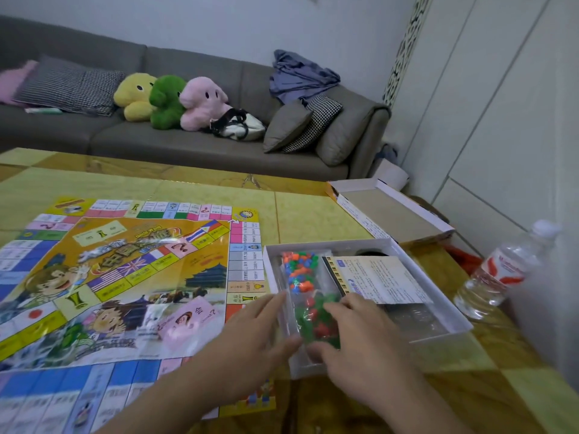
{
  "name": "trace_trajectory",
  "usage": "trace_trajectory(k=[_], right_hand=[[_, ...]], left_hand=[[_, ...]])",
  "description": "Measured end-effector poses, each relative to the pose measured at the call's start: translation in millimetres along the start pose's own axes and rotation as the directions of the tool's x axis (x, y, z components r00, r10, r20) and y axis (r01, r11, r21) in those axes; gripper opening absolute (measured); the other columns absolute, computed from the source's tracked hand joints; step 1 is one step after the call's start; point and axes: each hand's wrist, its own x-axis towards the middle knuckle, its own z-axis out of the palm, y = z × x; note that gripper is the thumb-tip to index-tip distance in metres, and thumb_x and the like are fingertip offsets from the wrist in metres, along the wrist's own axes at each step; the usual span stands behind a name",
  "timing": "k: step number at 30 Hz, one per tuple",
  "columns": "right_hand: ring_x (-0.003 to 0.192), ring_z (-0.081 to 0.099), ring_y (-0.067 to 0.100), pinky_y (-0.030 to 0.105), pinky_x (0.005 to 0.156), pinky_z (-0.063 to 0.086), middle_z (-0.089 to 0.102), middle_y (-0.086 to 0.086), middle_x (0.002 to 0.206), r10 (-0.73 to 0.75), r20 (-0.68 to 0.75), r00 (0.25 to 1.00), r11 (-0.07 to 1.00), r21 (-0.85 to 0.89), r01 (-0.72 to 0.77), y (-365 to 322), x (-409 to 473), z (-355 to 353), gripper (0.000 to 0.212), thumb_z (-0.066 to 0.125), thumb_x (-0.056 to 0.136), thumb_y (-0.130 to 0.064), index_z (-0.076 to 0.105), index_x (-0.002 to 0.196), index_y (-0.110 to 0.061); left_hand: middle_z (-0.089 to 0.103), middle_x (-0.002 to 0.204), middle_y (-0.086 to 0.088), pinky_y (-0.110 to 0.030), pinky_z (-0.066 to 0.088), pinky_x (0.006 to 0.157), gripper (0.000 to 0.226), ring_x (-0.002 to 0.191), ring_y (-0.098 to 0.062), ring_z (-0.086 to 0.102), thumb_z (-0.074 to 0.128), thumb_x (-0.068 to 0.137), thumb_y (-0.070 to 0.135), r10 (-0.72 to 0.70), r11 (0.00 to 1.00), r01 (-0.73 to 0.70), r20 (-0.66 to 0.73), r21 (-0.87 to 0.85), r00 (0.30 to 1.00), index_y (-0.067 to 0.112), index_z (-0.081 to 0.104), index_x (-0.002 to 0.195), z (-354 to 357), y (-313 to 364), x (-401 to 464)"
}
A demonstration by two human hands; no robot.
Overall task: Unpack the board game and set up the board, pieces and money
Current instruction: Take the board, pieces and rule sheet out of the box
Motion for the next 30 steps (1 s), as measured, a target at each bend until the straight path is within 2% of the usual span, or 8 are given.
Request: trace_trajectory(k=[6, 12, 16, 17, 21, 26, 28, 30], right_hand=[[0.089, 0.055, 0.001, 0.025, 0.083, 0.055, 0.054, -0.018, 0.099, -0.010, -0.167, 0.986, 0.999, 0.050, 0.018, 3, 5, -2, 0.008, 0.061, 0.101, -0.044, 0.062, 0.101, -0.036], [0.077, 0.053, -0.001, 0.018, 0.062, 0.043, 0.054, -0.016, 0.086, 0.026, -0.311, 0.950, 0.995, 0.098, 0.005, 1, 6, -4, 0.024, 0.062, 0.102, -0.030, 0.049, 0.082, -0.034], [0.070, 0.052, 0.004, 0.028, 0.054, 0.043, 0.052, -0.016, 0.083, -0.052, -0.480, 0.876, 0.977, 0.159, 0.145, -11, 3, 2, 0.024, 0.068, 0.095, -0.025, 0.049, 0.081, -0.033], [0.070, 0.052, 0.007, 0.028, 0.053, 0.044, 0.052, -0.016, 0.084, -0.085, -0.517, 0.852, 0.969, 0.156, 0.191, -18, 1, 4, 0.021, 0.068, 0.094, -0.025, 0.052, 0.084, -0.031], [0.078, 0.051, 0.012, 0.022, 0.062, 0.042, 0.057, -0.012, 0.091, -0.258, -0.571, 0.780, 0.922, 0.095, 0.375, -44, 3, 21, 0.007, 0.061, 0.095, -0.024, 0.065, 0.100, -0.023], [0.111, 0.049, 0.001, 0.024, 0.092, 0.048, 0.052, -0.021, 0.116, -0.349, -0.407, 0.844, 0.858, 0.223, 0.462, -52, 0, 26, 0.023, 0.049, 0.100, -0.036, 0.061, 0.119, -0.030], [0.113, 0.048, -0.002, 0.021, 0.094, 0.046, 0.049, -0.024, 0.119, -0.287, -0.370, 0.883, 0.885, 0.249, 0.392, -43, 5, 20, 0.024, 0.047, 0.101, -0.033, 0.058, 0.122, -0.032], [0.115, 0.047, -0.002, 0.022, 0.097, 0.048, 0.049, -0.024, 0.122, -0.177, -0.324, 0.929, 0.930, 0.254, 0.266, -26, 20, 15, 0.023, 0.049, 0.104, -0.026, 0.055, 0.123, -0.036]], left_hand=[[0.001, 0.171, 0.025, -0.044, 0.016, 0.130, 0.078, 0.158, -0.010, 0.004, 0.048, 0.099, 0.066, -0.028, 1.000, 0.028, 0.035, -0.004, 0.999, 0.052, 0.004, 0.161, 3, 0, 1], [0.024, 0.164, 0.025, -0.029, 0.024, 0.123, 0.065, 0.152, -0.002, 0.021, 0.046, 0.100, 0.063, -0.005, 0.980, -0.002, -0.030, -0.200, 1.000, 0.045, 0.028, 0.159, -10, 10, -6], [0.067, 0.115, 0.038, -0.020, 0.043, 0.092, 0.043, 0.111, 0.020, 0.056, 0.050, 0.090, 0.073, -0.085, 0.767, -0.002, -0.105, -0.642, 0.991, 0.045, 0.071, 0.117, -26, 26, -13], [0.072, 0.109, 0.032, -0.023, 0.048, 0.089, 0.044, 0.106, 0.015, 0.063, 0.053, 0.090, 0.075, -0.075, 0.691, -0.012, -0.089, -0.723, 0.993, 0.043, 0.075, 0.110, -28, 27, -12], [0.079, 0.107, -0.010, -0.047, 0.062, 0.086, 0.030, 0.101, -0.032, 0.076, 0.072, 0.094, 0.045, -0.138, 0.511, 0.038, -0.038, -0.859, 0.990, 0.021, 0.077, 0.111, -38, 24, -8], [0.079, 0.093, -0.013, -0.047, 0.065, 0.070, 0.012, 0.079, -0.030, 0.079, 0.068, 0.098, 0.013, -0.430, 0.513, 0.085, -0.169, -0.854, 0.887, 0.013, 0.074, 0.109, -51, -5, -3], [0.077, 0.095, -0.016, -0.035, 0.062, 0.055, 0.012, 0.075, -0.029, 0.078, 0.064, 0.100, 0.009, -0.500, 0.484, 0.062, -0.218, -0.873, 0.838, 0.010, 0.072, 0.108, -68, -16, -3], [0.073, 0.102, -0.018, -0.036, 0.064, 0.056, 0.012, 0.086, -0.033, 0.077, 0.062, 0.101, 0.010, -0.560, 0.373, 0.024, -0.204, -0.928, 0.803, 0.007, 0.070, 0.109, -85, -26, -3]])
